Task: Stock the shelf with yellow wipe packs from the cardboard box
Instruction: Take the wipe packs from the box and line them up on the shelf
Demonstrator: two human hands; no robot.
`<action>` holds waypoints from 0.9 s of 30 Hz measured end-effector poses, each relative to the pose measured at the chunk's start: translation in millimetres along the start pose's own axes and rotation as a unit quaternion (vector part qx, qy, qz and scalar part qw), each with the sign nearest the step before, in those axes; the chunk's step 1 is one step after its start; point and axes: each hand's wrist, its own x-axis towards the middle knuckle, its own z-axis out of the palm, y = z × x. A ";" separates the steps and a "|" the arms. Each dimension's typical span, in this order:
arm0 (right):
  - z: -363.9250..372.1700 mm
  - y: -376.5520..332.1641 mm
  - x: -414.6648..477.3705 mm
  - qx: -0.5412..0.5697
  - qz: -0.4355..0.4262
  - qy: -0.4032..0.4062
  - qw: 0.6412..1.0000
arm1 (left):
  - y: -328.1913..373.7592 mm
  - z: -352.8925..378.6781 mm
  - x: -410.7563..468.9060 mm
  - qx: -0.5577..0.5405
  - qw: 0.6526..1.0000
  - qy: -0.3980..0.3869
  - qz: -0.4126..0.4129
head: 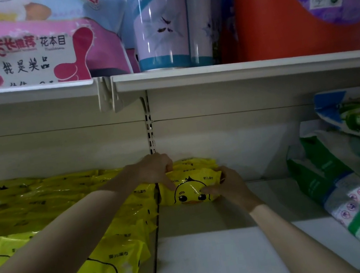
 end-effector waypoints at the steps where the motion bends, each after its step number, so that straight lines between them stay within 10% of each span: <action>1: -0.1 -0.2 0.4 -0.010 -0.008 0.011 1.000 | -0.7 0.5 0.5 0.001 1.000 0.001 0.000; 27: 2.9 -15.2 -18.0 -0.046 -0.033 0.149 0.987 | -4.5 -15.5 -31.3 -0.109 0.991 0.076 0.016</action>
